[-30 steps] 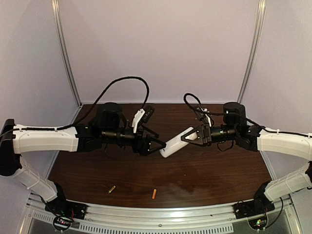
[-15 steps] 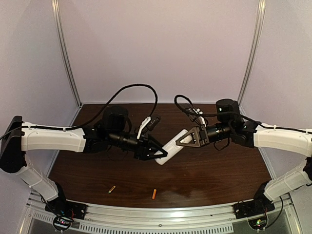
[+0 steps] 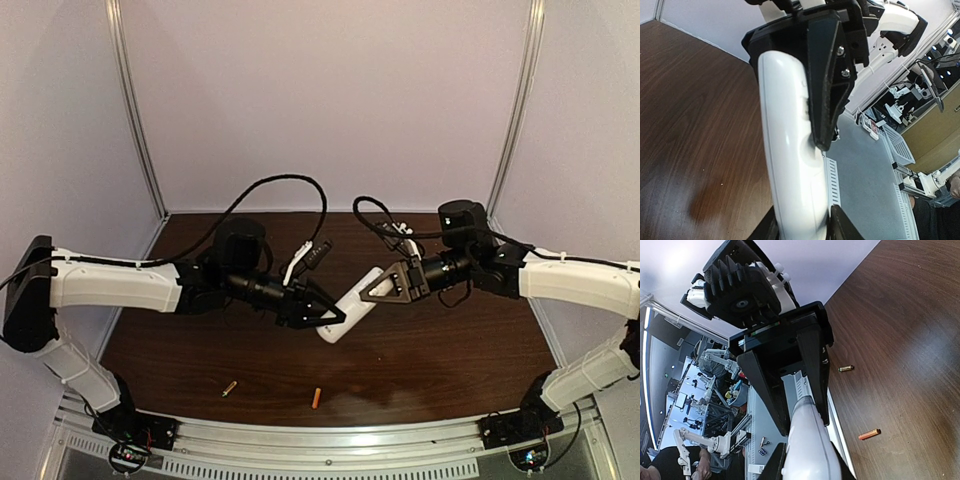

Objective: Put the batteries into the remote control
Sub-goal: Pass from the right arm to the left, then pass from the left arm to the right

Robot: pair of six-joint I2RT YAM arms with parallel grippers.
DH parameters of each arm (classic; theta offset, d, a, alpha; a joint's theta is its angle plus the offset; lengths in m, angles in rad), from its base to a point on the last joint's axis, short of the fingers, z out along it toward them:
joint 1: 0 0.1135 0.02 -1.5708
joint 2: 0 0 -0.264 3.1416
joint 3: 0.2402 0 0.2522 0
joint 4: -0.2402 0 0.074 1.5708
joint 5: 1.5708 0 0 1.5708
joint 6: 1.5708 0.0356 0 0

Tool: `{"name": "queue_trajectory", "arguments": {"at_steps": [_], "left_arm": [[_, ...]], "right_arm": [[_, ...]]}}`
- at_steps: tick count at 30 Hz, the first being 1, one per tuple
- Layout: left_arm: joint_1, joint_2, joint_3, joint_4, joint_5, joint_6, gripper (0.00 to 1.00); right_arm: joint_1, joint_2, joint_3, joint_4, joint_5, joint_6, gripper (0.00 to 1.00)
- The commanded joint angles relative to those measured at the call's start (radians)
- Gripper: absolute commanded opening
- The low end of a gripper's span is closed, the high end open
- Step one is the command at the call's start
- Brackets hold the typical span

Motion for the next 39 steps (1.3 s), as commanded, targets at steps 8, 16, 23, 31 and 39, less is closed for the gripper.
{"name": "queue_trajectory", "arguments": {"at_steps": [8,16,23,31,39], "left_arm": [[-0.020,0.037,0.026,0.101,0.069,-0.035,0.12],[-0.007,0.005,-0.044,0.320,0.041,-0.166,0.00],[0.006,-0.012,-0.139,0.625,-0.071,-0.344,0.00],[0.006,-0.005,-0.201,0.799,-0.180,-0.444,0.00],[0.006,0.022,-0.203,0.853,-0.182,-0.479,0.00]], "right_arm": [[0.011,0.010,0.063,0.023,-0.010,-0.021,0.08],[-0.027,-0.012,0.027,0.167,0.026,0.095,0.84],[-0.030,-0.041,-0.081,0.475,0.086,0.277,0.82],[-0.008,-0.032,-0.106,0.546,0.157,0.319,0.63],[0.005,0.020,-0.106,0.641,0.167,0.374,0.56]]}}
